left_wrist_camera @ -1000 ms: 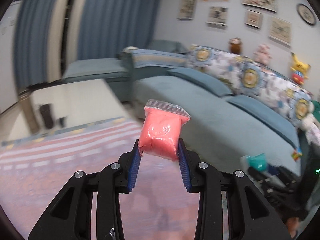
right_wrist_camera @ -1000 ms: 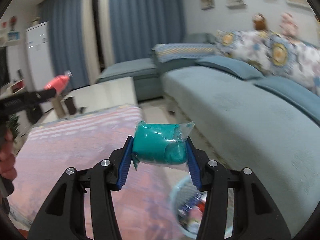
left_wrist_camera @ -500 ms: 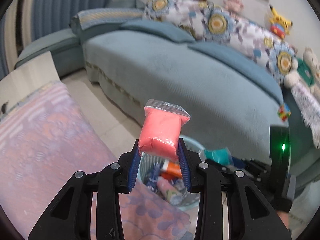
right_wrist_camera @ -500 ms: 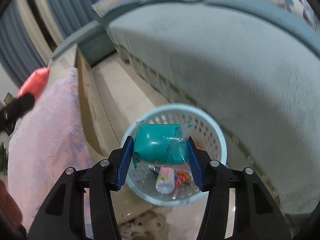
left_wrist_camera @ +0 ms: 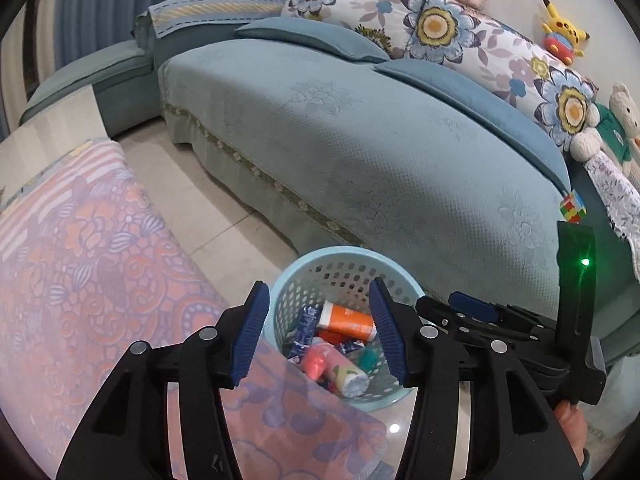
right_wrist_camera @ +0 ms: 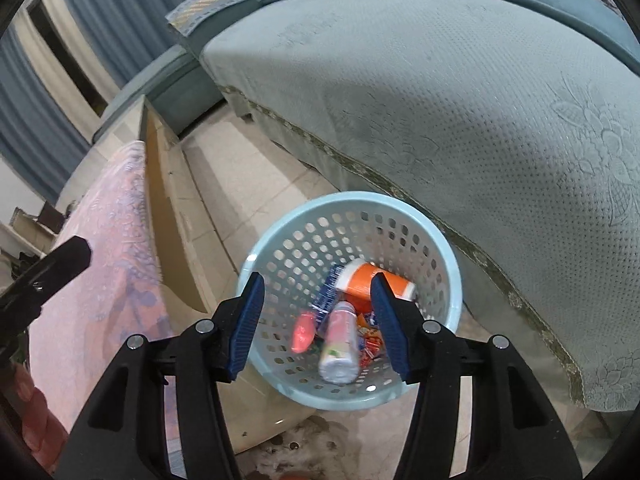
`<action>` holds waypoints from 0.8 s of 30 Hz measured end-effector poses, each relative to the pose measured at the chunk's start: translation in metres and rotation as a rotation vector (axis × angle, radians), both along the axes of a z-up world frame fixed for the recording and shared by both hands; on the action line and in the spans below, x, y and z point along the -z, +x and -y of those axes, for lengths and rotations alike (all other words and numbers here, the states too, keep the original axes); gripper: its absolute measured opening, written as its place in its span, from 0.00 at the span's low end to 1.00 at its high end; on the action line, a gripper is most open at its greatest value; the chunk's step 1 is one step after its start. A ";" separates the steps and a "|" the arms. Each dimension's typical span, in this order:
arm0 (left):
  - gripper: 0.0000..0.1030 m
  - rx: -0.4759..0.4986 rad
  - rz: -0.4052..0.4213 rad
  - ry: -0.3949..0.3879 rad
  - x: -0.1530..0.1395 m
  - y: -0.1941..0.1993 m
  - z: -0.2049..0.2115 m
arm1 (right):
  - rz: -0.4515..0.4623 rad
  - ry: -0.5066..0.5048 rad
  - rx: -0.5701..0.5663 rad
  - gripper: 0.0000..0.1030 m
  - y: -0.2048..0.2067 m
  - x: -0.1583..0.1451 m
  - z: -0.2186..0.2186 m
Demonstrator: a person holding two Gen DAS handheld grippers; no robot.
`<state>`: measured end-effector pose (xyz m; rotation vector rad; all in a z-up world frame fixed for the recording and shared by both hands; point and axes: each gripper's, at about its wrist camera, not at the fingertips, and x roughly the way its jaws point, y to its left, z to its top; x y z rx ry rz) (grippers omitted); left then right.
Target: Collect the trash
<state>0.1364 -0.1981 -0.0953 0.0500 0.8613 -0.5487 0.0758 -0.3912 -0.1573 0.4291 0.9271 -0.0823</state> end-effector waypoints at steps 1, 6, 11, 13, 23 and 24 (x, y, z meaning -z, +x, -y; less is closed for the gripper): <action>0.49 -0.002 0.008 -0.002 -0.003 -0.002 -0.003 | 0.010 -0.003 -0.006 0.50 -0.002 -0.004 -0.001; 0.65 -0.038 0.082 -0.038 -0.029 -0.022 -0.026 | 0.113 -0.032 -0.038 0.61 -0.014 -0.038 -0.014; 0.71 -0.115 0.176 -0.051 -0.055 -0.047 -0.052 | 0.270 -0.107 -0.034 0.65 -0.039 -0.084 -0.038; 0.80 -0.168 0.270 -0.023 -0.063 -0.064 -0.064 | 0.335 -0.146 -0.018 0.68 -0.050 -0.097 -0.050; 0.87 -0.359 0.435 0.061 -0.063 -0.103 -0.096 | 0.493 -0.343 0.085 0.70 -0.078 -0.120 -0.083; 0.89 -0.364 0.455 0.080 -0.064 -0.105 -0.095 | 0.501 -0.369 0.090 0.70 -0.080 -0.121 -0.085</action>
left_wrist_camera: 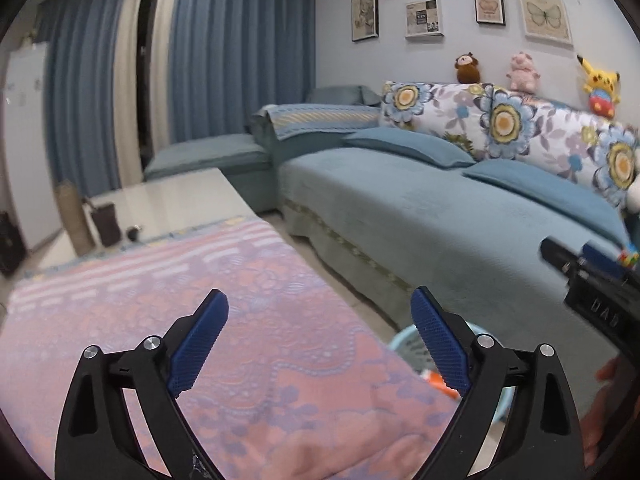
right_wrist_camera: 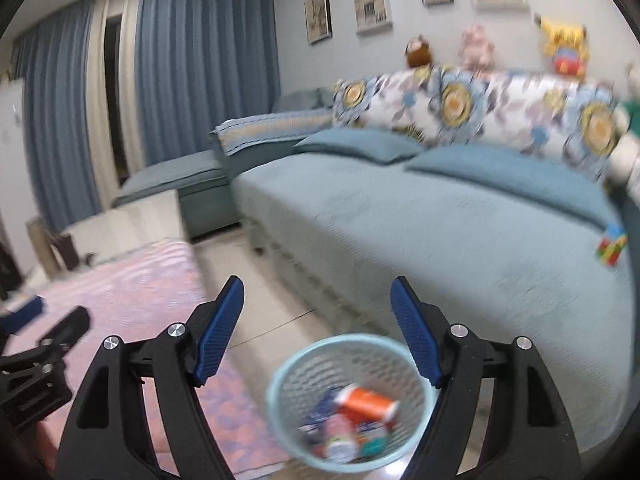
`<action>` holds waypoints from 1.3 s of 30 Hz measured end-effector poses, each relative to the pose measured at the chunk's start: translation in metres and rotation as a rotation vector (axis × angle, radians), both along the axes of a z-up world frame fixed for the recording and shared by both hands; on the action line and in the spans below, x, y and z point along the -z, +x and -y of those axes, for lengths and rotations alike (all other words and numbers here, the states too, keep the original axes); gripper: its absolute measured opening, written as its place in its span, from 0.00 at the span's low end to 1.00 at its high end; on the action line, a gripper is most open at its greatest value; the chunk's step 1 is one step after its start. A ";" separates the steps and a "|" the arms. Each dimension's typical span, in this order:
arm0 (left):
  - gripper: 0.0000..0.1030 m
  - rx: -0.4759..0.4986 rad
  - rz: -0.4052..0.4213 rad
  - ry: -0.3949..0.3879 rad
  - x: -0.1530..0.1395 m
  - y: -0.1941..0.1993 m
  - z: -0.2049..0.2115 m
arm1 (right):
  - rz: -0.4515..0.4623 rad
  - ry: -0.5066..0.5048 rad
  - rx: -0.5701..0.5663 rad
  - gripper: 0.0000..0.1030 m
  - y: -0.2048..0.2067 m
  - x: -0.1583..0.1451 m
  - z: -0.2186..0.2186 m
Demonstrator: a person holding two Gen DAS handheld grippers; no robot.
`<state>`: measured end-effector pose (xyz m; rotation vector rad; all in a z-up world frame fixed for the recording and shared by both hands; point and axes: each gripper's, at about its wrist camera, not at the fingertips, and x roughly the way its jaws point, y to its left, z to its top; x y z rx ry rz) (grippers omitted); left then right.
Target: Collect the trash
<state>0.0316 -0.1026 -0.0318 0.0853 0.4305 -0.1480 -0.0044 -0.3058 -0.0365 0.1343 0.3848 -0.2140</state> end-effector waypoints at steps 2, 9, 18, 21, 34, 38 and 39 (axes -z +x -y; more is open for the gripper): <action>0.92 -0.018 0.026 0.013 -0.002 -0.003 -0.003 | 0.016 -0.001 0.005 0.70 -0.002 0.000 0.001; 0.92 -0.039 0.007 -0.049 -0.003 -0.006 -0.016 | 0.029 -0.003 0.004 0.70 -0.001 0.007 -0.009; 0.93 -0.108 0.071 -0.041 -0.012 -0.015 -0.030 | 0.068 -0.002 -0.067 0.70 -0.003 0.013 -0.033; 0.93 -0.132 0.073 -0.050 -0.013 -0.014 -0.034 | 0.077 -0.004 -0.081 0.70 -0.004 0.012 -0.039; 0.93 -0.157 0.089 -0.060 -0.019 -0.020 -0.041 | 0.114 0.005 -0.085 0.73 -0.014 -0.002 -0.047; 0.93 -0.173 0.091 -0.058 -0.018 -0.019 -0.044 | 0.114 0.007 -0.085 0.74 -0.015 -0.002 -0.048; 0.93 -0.174 0.093 -0.055 -0.018 -0.019 -0.043 | 0.114 0.009 -0.086 0.74 -0.015 -0.002 -0.048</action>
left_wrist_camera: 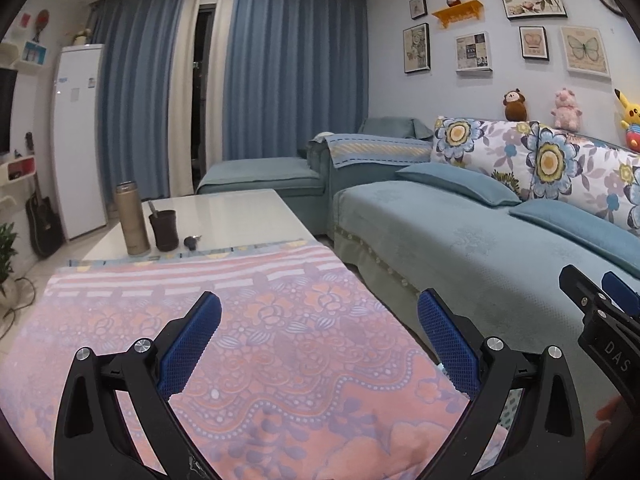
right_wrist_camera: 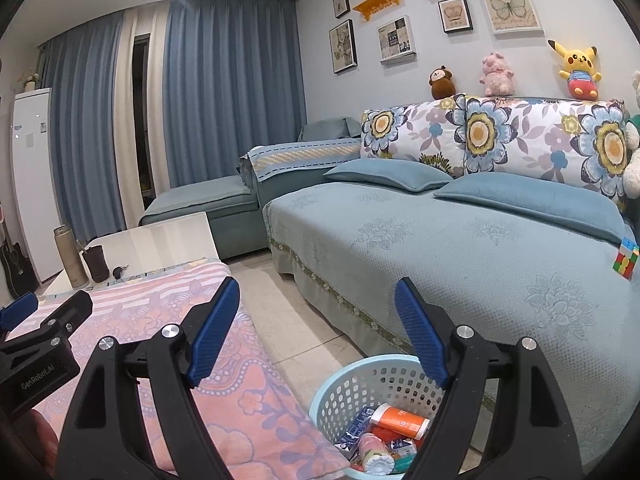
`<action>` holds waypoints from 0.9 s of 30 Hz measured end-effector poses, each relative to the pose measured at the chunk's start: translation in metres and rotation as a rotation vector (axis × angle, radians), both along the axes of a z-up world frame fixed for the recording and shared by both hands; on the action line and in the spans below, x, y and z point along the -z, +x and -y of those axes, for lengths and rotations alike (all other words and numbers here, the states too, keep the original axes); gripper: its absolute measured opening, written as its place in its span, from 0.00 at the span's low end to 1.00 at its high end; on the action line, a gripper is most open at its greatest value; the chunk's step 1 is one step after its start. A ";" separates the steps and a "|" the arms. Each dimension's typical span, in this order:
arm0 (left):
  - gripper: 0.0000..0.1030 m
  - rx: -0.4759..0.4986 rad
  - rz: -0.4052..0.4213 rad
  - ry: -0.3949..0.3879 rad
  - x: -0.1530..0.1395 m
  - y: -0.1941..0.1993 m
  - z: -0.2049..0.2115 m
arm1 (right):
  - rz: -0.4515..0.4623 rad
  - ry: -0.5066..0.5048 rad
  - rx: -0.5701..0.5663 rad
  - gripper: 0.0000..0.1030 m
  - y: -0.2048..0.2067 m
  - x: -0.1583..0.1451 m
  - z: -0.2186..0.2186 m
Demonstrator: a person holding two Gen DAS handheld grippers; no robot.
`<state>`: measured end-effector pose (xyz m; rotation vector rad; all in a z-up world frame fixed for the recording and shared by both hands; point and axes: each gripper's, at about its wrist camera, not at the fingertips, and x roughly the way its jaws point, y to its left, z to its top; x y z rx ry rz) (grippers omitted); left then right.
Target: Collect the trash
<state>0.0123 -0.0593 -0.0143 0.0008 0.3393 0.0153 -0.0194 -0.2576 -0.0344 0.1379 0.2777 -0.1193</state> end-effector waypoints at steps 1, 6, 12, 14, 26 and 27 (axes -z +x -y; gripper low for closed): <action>0.93 0.000 0.001 0.002 0.000 0.000 0.000 | 0.004 0.003 0.003 0.74 -0.002 -0.001 0.000; 0.93 0.008 -0.011 -0.017 0.001 0.002 -0.001 | 0.030 0.000 0.011 0.74 -0.007 -0.006 -0.003; 0.93 0.001 -0.003 0.004 0.003 -0.001 0.002 | 0.020 0.018 0.015 0.74 -0.005 -0.006 -0.001; 0.93 0.002 -0.004 0.001 0.003 0.000 0.003 | 0.016 0.023 0.016 0.74 -0.004 -0.005 0.000; 0.93 0.011 -0.018 -0.004 0.004 0.001 0.004 | 0.009 0.035 0.018 0.78 -0.002 -0.003 -0.001; 0.93 0.015 -0.020 -0.007 0.004 0.001 0.005 | 0.010 0.039 0.018 0.78 -0.001 -0.002 0.000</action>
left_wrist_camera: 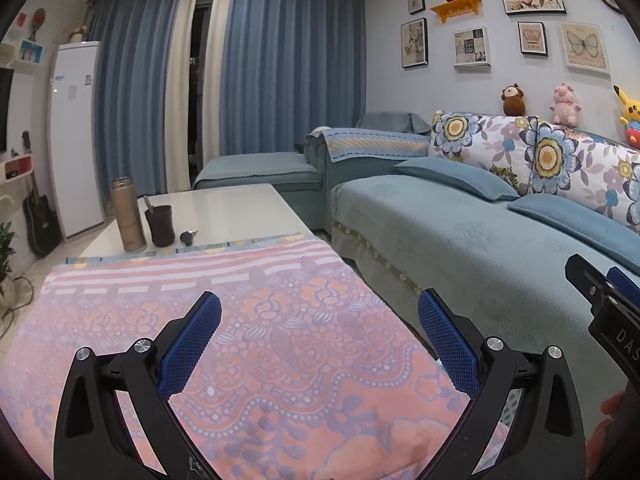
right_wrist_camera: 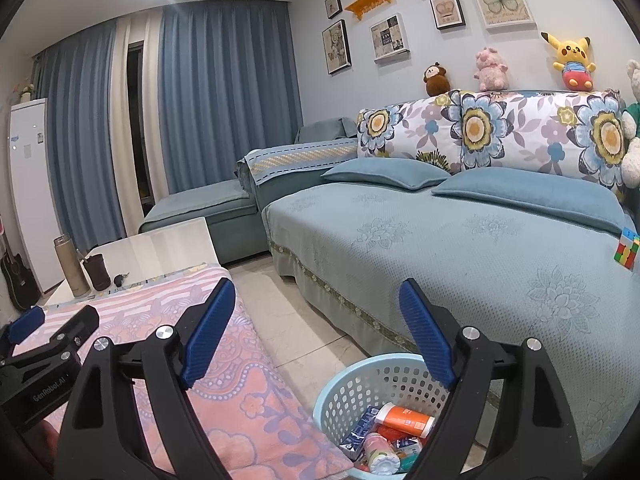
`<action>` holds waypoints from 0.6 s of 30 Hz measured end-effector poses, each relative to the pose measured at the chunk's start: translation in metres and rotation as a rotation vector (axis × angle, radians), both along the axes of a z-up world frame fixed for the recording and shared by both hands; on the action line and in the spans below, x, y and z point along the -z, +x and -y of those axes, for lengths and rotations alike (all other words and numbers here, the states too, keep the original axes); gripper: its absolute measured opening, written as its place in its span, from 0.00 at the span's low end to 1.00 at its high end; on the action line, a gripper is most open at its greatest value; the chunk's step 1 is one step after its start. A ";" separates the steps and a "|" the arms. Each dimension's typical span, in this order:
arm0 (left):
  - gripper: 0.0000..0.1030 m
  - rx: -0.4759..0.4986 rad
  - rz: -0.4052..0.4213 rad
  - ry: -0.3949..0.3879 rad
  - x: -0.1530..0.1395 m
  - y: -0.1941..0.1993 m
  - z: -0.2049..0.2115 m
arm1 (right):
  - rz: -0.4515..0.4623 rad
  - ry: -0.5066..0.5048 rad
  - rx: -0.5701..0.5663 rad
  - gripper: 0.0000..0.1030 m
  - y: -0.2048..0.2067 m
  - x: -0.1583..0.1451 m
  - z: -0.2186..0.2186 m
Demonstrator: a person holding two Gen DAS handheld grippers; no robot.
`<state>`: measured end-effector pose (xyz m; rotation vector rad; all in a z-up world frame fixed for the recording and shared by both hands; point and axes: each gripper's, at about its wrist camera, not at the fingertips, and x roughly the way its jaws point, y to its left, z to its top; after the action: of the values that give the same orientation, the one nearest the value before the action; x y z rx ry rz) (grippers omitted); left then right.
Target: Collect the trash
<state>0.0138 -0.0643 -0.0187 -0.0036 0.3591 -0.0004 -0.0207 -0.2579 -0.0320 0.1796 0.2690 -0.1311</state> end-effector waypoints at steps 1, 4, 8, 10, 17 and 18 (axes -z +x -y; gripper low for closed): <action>0.93 0.001 -0.002 -0.001 0.001 0.000 0.001 | 0.001 0.003 0.000 0.79 0.000 0.000 0.000; 0.93 -0.001 0.001 0.010 0.002 -0.001 0.002 | 0.002 0.005 -0.002 0.79 0.000 0.001 0.000; 0.93 0.002 -0.006 0.005 0.003 -0.001 0.002 | 0.000 0.000 -0.002 0.79 0.000 0.002 -0.003; 0.93 0.003 -0.005 0.007 0.003 -0.002 0.002 | -0.004 -0.002 0.000 0.79 0.001 0.002 -0.004; 0.93 0.004 -0.007 0.004 0.002 -0.001 0.001 | -0.026 -0.006 0.017 0.79 0.004 0.006 -0.003; 0.93 0.003 -0.007 0.003 0.002 -0.001 0.001 | -0.030 -0.007 0.019 0.79 0.005 0.006 -0.002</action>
<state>0.0130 -0.0656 -0.0212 -0.0004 0.3659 -0.0028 -0.0160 -0.2559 -0.0381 0.1737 0.2963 -0.1536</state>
